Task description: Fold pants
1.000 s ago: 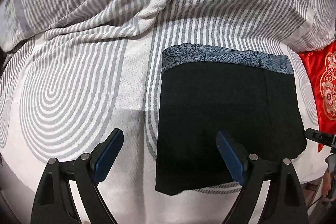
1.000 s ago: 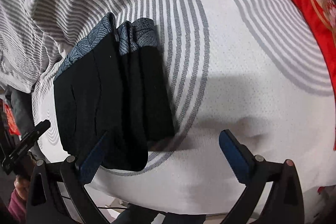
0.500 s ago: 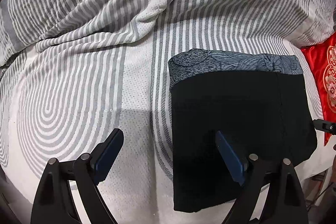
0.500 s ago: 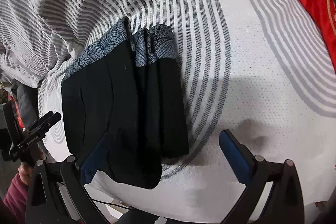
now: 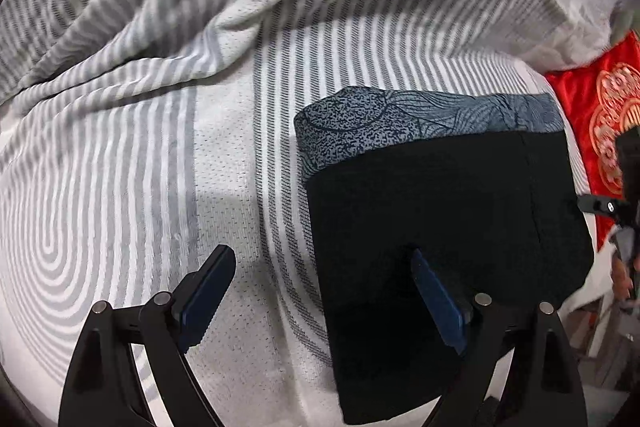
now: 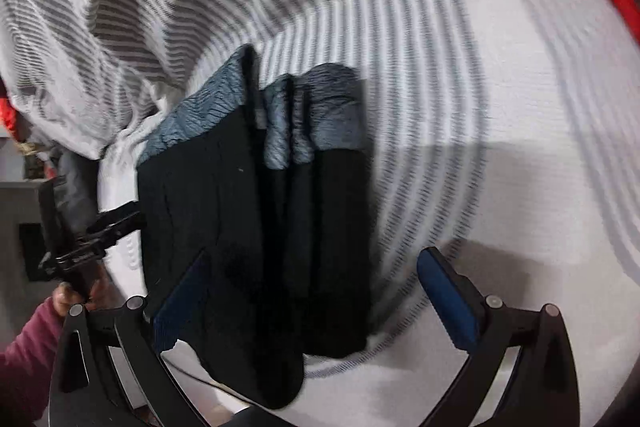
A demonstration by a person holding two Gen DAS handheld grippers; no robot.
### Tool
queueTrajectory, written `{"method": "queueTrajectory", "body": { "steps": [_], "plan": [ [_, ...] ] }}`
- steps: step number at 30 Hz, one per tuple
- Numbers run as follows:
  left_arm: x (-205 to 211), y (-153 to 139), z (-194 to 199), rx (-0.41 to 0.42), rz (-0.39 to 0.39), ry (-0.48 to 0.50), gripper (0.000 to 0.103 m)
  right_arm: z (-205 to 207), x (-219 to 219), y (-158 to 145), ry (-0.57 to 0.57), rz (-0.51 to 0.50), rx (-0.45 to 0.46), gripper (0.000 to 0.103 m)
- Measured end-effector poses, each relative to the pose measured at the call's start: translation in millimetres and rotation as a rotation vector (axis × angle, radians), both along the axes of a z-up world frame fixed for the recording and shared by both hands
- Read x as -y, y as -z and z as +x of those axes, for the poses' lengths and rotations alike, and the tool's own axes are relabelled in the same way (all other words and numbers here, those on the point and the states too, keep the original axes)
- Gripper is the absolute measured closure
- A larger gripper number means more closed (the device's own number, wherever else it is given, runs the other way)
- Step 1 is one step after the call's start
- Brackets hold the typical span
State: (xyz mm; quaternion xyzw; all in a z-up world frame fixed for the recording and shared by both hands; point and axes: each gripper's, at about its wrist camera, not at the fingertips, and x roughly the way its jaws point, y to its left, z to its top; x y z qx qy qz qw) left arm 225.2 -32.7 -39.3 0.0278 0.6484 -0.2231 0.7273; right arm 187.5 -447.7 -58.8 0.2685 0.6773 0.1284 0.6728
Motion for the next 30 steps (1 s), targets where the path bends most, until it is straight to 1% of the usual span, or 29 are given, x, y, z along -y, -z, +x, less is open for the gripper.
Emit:
{"method": "queueTrajectory", "body": {
  "steps": [4,7,11,12,14,15,17,21,22,23,24,25,26,27,28,29,30],
  "plan": [
    [-2.9,5.7,3.9,-0.047,-0.035,0.027,0.013,7.4,-7.3,12.7,-0.054,0.043,-0.014,0.001],
    [1.5,12.3,7.8,-0.081,-0.068,0.053,0.013,9.5,-11.1,14.0,-0.076,0.059,-0.005,0.001],
    [10.8,20.1,8.3,-0.149,-0.134,0.116,0.013,10.5,-11.0,14.4,-0.087,0.096,-0.011,0.001],
    [13.8,21.9,6.6,-0.157,-0.135,0.138,0.013,9.5,-12.5,15.2,-0.092,0.116,-0.016,0.001],
    [21.2,22.7,4.3,-0.152,-0.137,0.176,0.013,10.6,-16.6,17.1,-0.112,0.122,-0.02,0.001],
    [24.1,23.0,4.7,-0.15,-0.145,0.18,0.013,11.3,-20.9,17.9,-0.128,0.118,-0.023,0.001],
    [29.7,25.3,5.4,-0.163,-0.165,0.165,0.013,13.9,-26.5,19.3,-0.14,0.106,-0.02,0.001],
    [44.0,24.5,0.7,-0.147,-0.156,0.168,0.013,20.2,-31.8,23.8,-0.121,0.094,-0.03,0.002],
    [45.6,23.9,-0.3,-0.145,-0.151,0.159,0.013,21.5,-33.1,24.6,-0.121,0.082,-0.036,0.004],
    [44.7,22.1,-1.3,-0.14,-0.146,0.149,0.013,22.1,-34.3,24.2,-0.126,0.052,-0.046,0.01],
    [49.7,21.5,-2.7,-0.132,-0.139,0.147,0.016,22.2,-34.2,23.0,-0.126,0.039,-0.052,0.013],
    [52.2,19.0,-4.5,-0.122,-0.135,0.148,0.021,24.8,-36.4,21.4,-0.119,0.038,-0.056,0.023],
    [57.5,15.1,-5.9,-0.107,-0.132,0.148,0.024,25.0,-35.2,19.2,-0.107,0.042,-0.057,0.032],
    [59.9,11.4,-7.8,-0.096,-0.128,0.152,0.028,23.8,-33.1,16.8,-0.096,0.051,-0.055,0.036],
    [61.9,8.4,-9.2,-0.087,-0.125,0.155,0.034,22.7,-32.6,14.0,-0.092,0.054,-0.05,0.043],
    [66.7,5.1,-10.7,-0.076,-0.12,0.156,0.036,21.6,-33.7,11.4,-0.094,0.049,-0.044,0.048],
    [68.3,3.1,-11.1,-0.07,-0.116,0.155,0.04,20.6,-36.3,6.7,-0.094,0.036,-0.033,0.05]
  ]
}}
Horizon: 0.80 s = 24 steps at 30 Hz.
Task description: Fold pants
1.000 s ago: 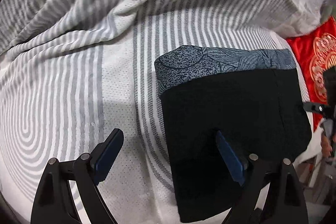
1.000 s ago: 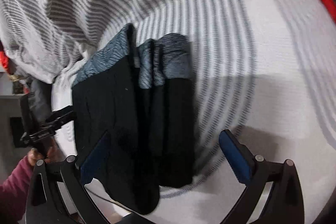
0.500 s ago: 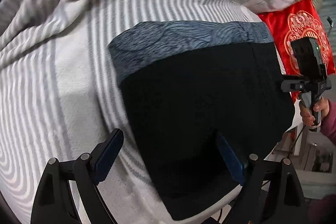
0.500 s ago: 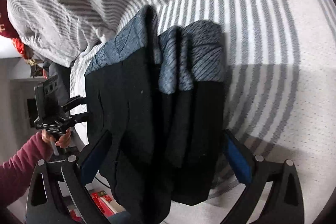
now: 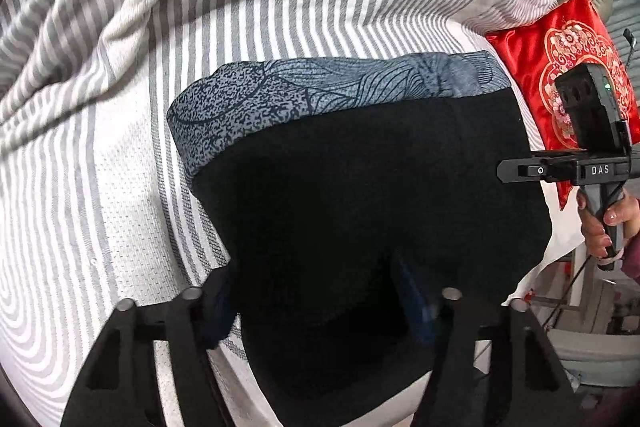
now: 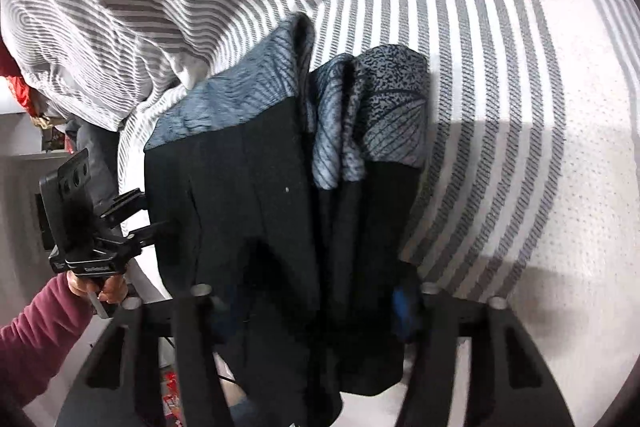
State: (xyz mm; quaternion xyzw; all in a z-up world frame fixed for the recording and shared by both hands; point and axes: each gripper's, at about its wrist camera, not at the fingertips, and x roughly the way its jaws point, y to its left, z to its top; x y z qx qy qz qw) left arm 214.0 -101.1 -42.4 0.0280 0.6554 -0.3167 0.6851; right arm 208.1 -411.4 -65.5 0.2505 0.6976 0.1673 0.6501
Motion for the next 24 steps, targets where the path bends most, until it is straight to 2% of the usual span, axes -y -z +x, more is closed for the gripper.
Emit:
{"method": "queueTrajectory", "body": {
  "steps": [4,8,9,19,24],
  "plan": [
    [3.8,-12.3,-2.6,0.019,0.005,-0.022,0.055,-3.2,3.1,-14.9,0.05,0.039,0.024,0.06],
    [4.0,-27.1,-6.2,0.031,0.0,-0.014,0.056,-7.1,7.5,-27.2,0.055,0.071,0.031,0.062],
    [7.4,-29.0,-7.1,0.033,0.003,-0.008,0.061,-8.2,9.3,-28.8,0.055,0.074,0.031,0.062],
    [58.2,-52.8,-15.2,0.04,-0.013,0.05,0.061,-16.2,51.7,-51.4,0.125,0.091,0.039,0.065],
    [86.0,-57.5,-12.9,0.039,-0.013,0.052,0.061,-11.7,82.3,-62.0,0.115,0.07,0.055,0.065]
  ]
}}
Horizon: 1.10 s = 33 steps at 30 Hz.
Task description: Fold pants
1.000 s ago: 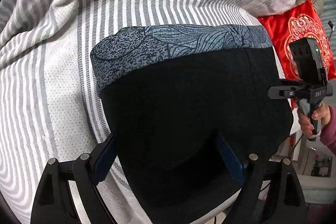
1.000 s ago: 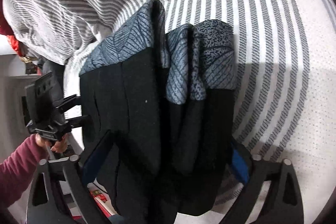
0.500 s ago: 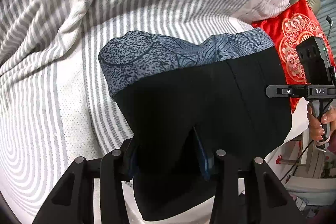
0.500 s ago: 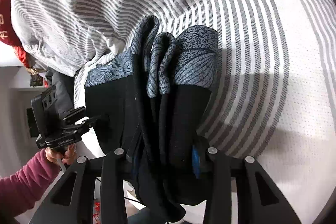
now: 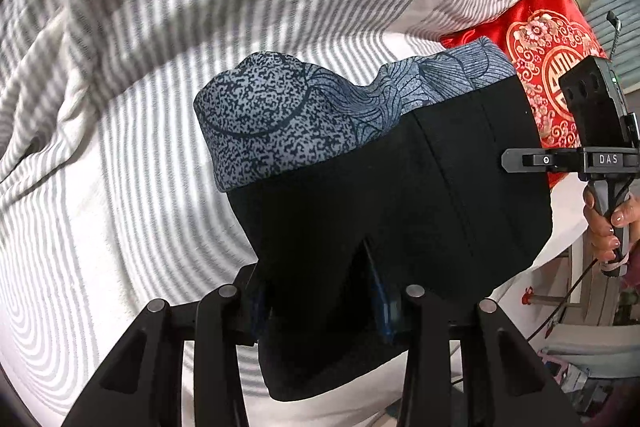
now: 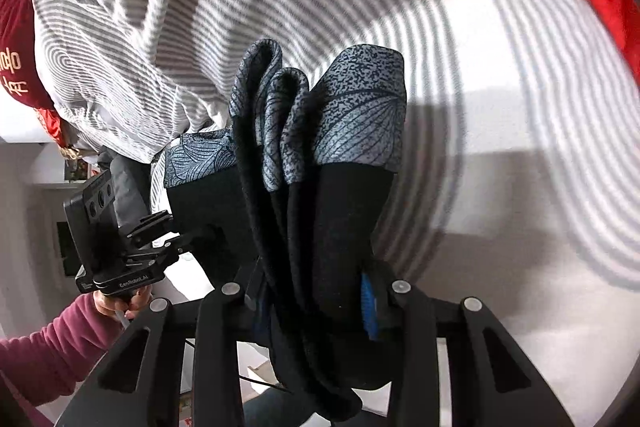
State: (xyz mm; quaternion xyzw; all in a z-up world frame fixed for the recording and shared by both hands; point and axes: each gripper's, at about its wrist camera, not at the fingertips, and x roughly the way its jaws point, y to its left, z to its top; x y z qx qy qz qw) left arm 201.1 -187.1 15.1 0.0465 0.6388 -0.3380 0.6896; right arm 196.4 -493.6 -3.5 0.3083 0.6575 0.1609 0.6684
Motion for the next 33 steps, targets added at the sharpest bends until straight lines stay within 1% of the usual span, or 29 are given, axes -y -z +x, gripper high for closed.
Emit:
{"method": "queueTrajectory", "body": {
  "steps": [4,7,9,11,12,14,15,17,19,20,22,23,25,27,29,31,33],
  "plan": [
    [28.6,4.0,6.3,0.017,0.009,-0.008,0.061,6.2,25.1,3.9,0.004,-0.016,0.0,0.065],
    [38.0,8.8,9.9,0.061,0.039,-0.01,0.061,9.2,40.3,21.6,0.004,-0.035,-0.026,0.065],
    [42.1,13.1,14.3,0.092,0.076,-0.025,0.061,8.7,46.8,36.3,-0.006,-0.053,-0.048,0.063],
    [41.5,17.4,17.1,0.115,0.11,-0.044,0.06,7.8,51.6,49.3,-0.005,-0.058,-0.057,0.057],
    [40.3,18.9,17.5,0.127,0.124,-0.05,0.057,7.3,53.3,53.8,-0.003,-0.064,-0.065,0.055],
    [40.1,20.1,16.6,0.157,0.158,-0.055,0.046,6.7,53.2,58.4,0.0,-0.092,-0.076,0.04],
    [39.5,19.2,15.8,0.175,0.173,-0.058,0.042,6.2,53.3,59.4,0.001,-0.118,-0.082,0.036],
    [37.7,14.7,15.2,0.198,0.194,-0.071,0.042,5.4,53.1,56.2,0.009,-0.137,-0.087,0.032],
    [34.2,6.3,16.3,0.215,0.203,-0.092,0.042,5.6,55.4,45.7,0.025,-0.202,-0.084,0.029],
    [31.1,-2.6,17.0,0.225,0.195,-0.109,0.042,5.4,57.0,39.5,0.032,-0.226,-0.074,0.029],
    [31.3,-17.1,17.3,0.248,0.186,-0.122,0.042,7.3,57.3,18.7,0.058,-0.298,-0.04,0.029],
    [34.1,-26.1,16.6,0.266,0.177,-0.121,0.042,7.7,57.6,10.1,0.062,-0.317,-0.02,0.029],
    [42.1,-34.0,15.3,0.288,0.172,-0.109,0.041,10.1,48.6,-10.1,0.066,-0.364,0.033,0.029],
    [58.0,-33.1,15.6,0.295,0.174,-0.086,0.041,15.1,35.1,-23.8,0.059,-0.463,0.078,0.028],
    [74.2,-24.6,18.9,0.288,0.187,-0.068,0.041,25.3,19.8,-27.7,0.034,-0.574,0.103,0.027],
    [87.7,-16.3,23.1,0.287,0.194,-0.061,0.041,34.0,14.4,-25.2,0.019,-0.631,0.11,0.027],
    [97.1,-8.0,27.3,0.291,0.197,-0.06,0.041,39.7,14.5,-15.9,0.025,-0.63,0.086,0.027]
  ]
}}
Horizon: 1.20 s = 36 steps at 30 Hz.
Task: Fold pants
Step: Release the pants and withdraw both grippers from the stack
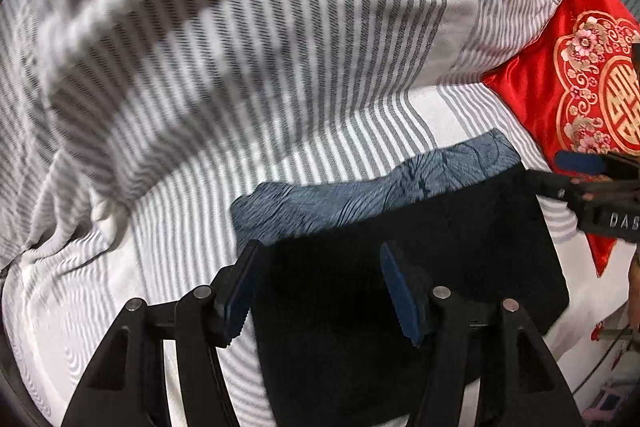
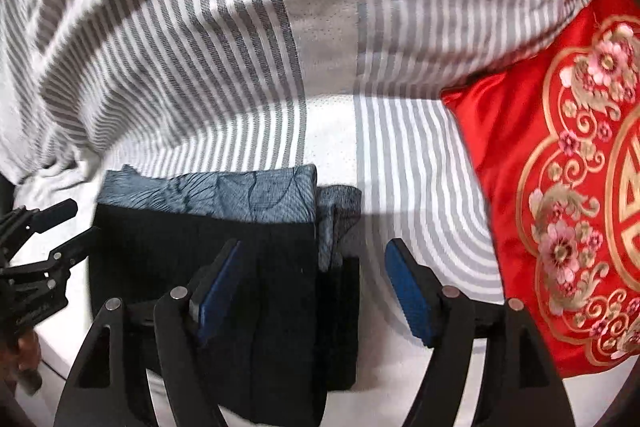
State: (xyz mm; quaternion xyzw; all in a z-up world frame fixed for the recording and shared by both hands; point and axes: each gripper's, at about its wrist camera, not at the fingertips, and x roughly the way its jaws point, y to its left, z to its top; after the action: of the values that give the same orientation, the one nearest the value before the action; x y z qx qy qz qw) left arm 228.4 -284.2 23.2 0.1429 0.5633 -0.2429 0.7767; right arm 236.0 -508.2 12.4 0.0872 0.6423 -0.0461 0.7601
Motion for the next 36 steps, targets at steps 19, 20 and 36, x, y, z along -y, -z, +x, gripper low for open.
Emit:
{"method": "queueTrajectory", "body": {
  "steps": [19,20,36],
  "plan": [
    [-27.9,23.2,2.2,0.012,0.04,-0.109,0.01,-14.9,31.2,35.0,0.057,0.035,-0.066,0.002],
    [-30.8,17.5,-2.0,0.008,0.036,-0.123,0.01,-21.1,29.0,29.3,0.06,0.034,-0.063,0.002],
    [-38.0,-15.5,-56.0,-0.04,0.134,-0.2,0.01,-79.1,-2.3,27.6,0.034,0.025,-0.183,0.001]
  ]
}}
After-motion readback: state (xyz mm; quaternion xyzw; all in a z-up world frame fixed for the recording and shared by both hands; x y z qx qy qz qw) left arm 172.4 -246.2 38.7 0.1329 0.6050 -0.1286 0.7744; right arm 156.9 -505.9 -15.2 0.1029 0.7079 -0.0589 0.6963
